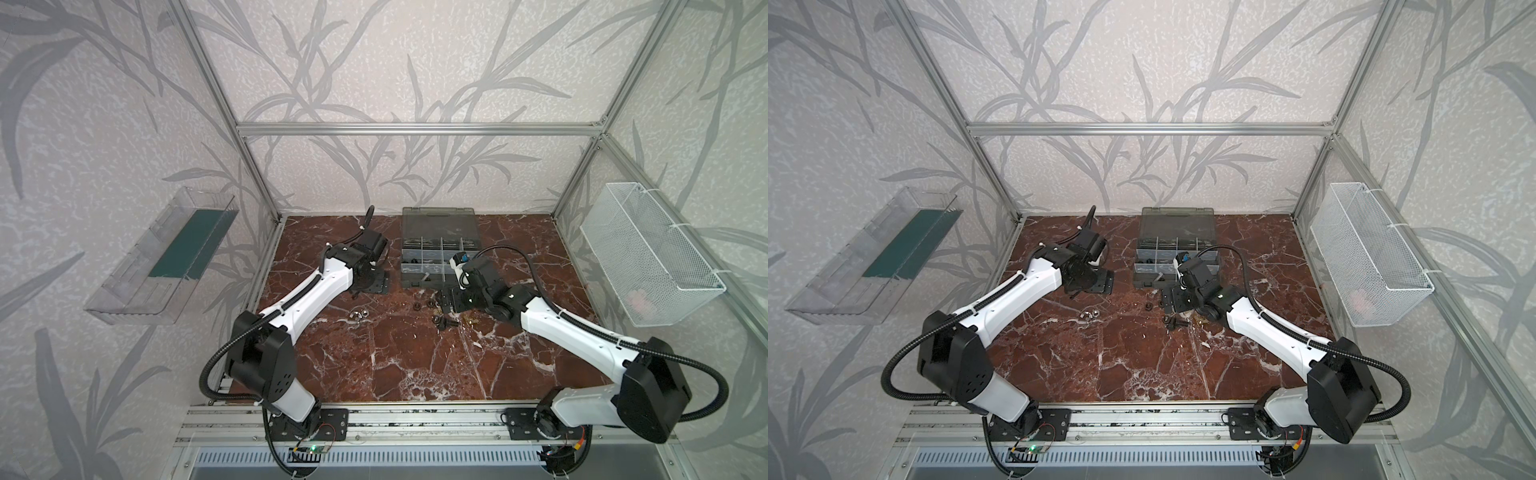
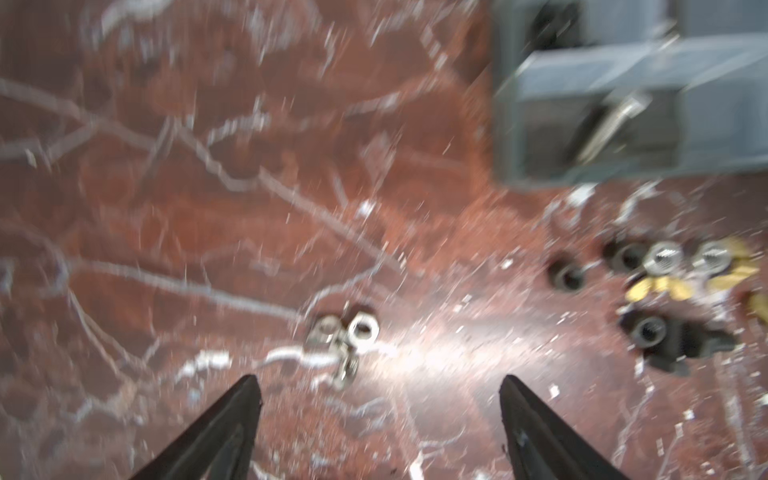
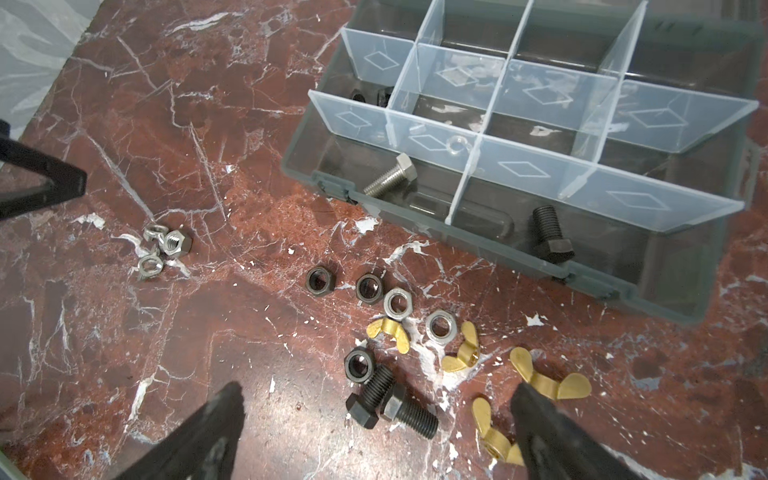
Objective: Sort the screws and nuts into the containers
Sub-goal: 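Move the left gripper back down over the silver nut pile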
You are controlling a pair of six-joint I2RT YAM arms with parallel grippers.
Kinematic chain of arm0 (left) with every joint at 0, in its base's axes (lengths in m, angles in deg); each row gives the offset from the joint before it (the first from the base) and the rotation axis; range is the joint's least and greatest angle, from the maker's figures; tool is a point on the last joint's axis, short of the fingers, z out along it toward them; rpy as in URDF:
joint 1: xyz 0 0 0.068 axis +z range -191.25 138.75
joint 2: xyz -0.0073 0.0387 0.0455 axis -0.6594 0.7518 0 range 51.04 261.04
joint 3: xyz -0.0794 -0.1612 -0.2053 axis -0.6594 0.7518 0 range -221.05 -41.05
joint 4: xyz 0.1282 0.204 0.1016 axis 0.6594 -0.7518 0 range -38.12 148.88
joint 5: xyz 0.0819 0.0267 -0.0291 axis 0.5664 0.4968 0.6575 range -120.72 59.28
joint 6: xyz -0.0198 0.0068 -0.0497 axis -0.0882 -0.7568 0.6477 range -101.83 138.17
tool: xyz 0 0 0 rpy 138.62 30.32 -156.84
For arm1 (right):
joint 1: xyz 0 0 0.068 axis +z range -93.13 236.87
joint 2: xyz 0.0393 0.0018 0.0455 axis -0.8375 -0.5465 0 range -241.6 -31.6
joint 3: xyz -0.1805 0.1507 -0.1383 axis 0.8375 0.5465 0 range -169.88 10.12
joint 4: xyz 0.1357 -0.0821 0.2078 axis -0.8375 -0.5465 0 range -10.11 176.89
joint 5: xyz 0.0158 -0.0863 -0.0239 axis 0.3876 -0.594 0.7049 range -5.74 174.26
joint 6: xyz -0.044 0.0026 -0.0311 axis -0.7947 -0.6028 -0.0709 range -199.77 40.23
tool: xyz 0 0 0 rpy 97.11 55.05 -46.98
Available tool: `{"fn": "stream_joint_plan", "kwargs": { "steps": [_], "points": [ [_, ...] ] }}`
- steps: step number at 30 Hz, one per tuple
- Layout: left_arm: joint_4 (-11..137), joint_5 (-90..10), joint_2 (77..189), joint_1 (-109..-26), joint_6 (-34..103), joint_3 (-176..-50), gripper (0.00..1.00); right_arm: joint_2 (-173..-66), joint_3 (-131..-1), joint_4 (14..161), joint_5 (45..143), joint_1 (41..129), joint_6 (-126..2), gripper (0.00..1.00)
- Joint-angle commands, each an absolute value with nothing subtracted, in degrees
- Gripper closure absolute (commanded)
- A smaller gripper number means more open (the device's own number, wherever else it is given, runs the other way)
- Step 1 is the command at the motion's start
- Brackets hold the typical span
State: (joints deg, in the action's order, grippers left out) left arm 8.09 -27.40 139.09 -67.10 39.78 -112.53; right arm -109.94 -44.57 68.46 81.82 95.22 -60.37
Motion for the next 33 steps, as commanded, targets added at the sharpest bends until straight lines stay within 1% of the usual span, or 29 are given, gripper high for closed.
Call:
{"fn": "stream_joint_plan", "kwargs": {
  "steps": [1, 4, 9, 14, 19, 25, 30, 33],
  "points": [
    [8.9, -31.4, 135.1, -66.5, 43.5, -105.6, 0.12, -111.1, -46.5, 68.8, 80.4, 96.1, -61.4, 0.01],
    [11.5, -34.0, 133.3, -66.2, 45.2, -100.3, 0.16, -111.6, -46.5, 68.9, 80.5, 96.6, -61.0, 0.01],
    [16.0, -36.0, 134.6, -66.1, 47.4, -95.6, 0.25, -112.4, -47.1, 69.0, 80.5, 97.6, -60.3, 0.01],
    [20.9, -37.6, 138.0, -64.7, 48.3, -94.5, 0.32, -112.4, -47.2, 68.7, 80.0, 98.1, -60.3, 0.01],
    [22.7, -37.2, 141.4, -63.7, 48.2, -94.6, 0.35, -111.9, -46.8, 68.3, 79.4, 98.1, -60.5, 0.01],
    [24.5, -36.8, 142.9, -62.5, 49.2, -94.2, 0.42, -112.3, -46.7, 68.5, 79.1, 98.1, -60.5, 0.01],
    [25.4, -37.1, 144.2, -62.5, 49.4, -93.9, 0.5, -112.8, -47.0, 68.8, 79.3, 98.1, -60.5, 0.01],
    [25.0, -36.4, 144.2, -62.5, 49.5, -92.9, 0.51, -112.8, -47.0, 68.6, 79.3, 98.1, -60.5, 0.01]
  ]
}}
